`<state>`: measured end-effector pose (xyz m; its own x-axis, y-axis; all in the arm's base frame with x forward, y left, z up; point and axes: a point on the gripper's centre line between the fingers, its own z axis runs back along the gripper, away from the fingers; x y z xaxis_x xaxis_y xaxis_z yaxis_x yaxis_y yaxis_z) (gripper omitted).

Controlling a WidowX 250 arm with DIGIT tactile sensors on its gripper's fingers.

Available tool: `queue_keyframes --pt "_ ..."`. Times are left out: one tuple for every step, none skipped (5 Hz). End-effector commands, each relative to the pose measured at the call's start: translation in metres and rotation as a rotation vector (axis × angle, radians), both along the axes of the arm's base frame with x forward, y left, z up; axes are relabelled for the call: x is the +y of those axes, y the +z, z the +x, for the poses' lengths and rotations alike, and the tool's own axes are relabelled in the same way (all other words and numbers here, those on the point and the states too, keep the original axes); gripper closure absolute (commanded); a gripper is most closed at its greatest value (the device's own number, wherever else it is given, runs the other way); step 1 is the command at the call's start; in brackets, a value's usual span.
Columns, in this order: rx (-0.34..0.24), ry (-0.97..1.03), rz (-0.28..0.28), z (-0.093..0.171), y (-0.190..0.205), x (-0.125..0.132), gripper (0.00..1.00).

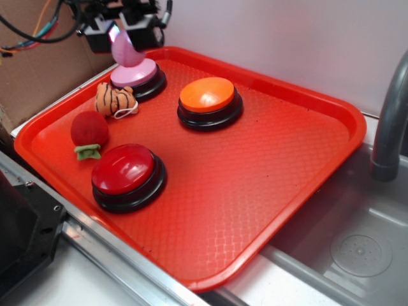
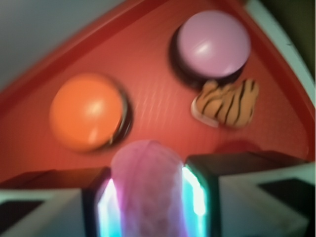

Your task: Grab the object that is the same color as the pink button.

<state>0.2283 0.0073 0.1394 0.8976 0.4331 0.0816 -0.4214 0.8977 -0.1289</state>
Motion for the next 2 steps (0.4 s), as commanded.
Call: queue_keyframes --pt "-0.052 -0.164 -0.014 -0.0200 0.0290 -0.0042 1.00" --pt "-0.045 -0.155 0.000 -0.0206 0.0239 -0.0029 1.00"
